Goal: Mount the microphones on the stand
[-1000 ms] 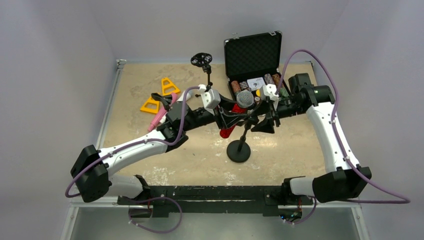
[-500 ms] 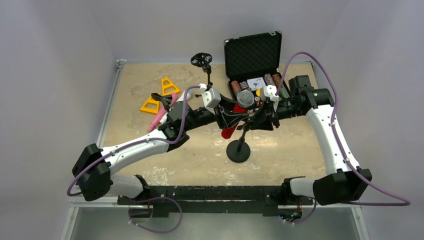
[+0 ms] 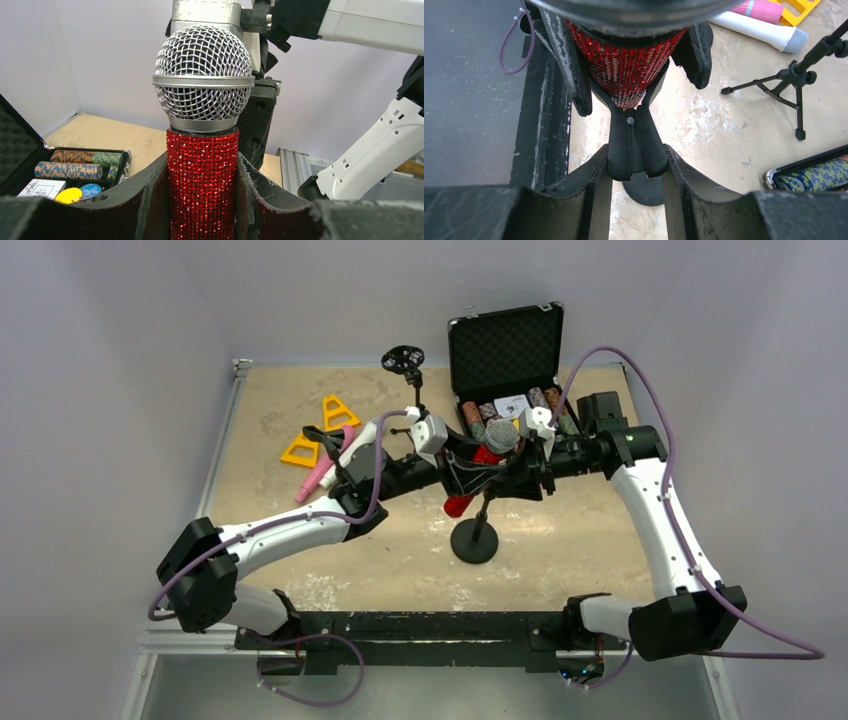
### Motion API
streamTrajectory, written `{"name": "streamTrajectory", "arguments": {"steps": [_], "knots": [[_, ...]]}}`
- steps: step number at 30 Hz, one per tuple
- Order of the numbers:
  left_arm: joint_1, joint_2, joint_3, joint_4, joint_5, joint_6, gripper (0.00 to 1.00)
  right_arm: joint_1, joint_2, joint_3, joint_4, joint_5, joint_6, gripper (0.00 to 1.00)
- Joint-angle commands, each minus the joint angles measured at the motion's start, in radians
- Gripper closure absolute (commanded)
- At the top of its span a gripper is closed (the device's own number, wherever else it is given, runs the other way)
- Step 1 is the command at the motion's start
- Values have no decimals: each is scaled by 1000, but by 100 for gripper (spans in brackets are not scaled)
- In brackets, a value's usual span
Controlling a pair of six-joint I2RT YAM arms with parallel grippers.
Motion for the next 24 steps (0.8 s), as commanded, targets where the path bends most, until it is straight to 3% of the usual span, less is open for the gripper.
{"name": "streamTrajectory", "arguments": {"steps": [1,3,6,9,15,19,24], "knots": [[-14,3,13,120,-31,-12,100,25,25,-10,-45,-93,4,61],[-14,-7,-3,127,-45,-17,100,26,36,-4,-72,-107,-19,34],[-14,-24,-37,150,-73,-30,80,25,35,0,-81,-110,-28,18],[-14,-44,-68,167,-97,-44,61,24,31,-1,-77,-111,-22,15],[-13,-89,-92,129,-122,-57,35,16,19,-11,-39,-108,11,13],[-12,-139,-104,65,-110,-34,6,0,5,-31,15,-100,46,10],[1,-227,-143,-8,-114,-23,1,-6,2,-40,4,-100,-12,8]]}}
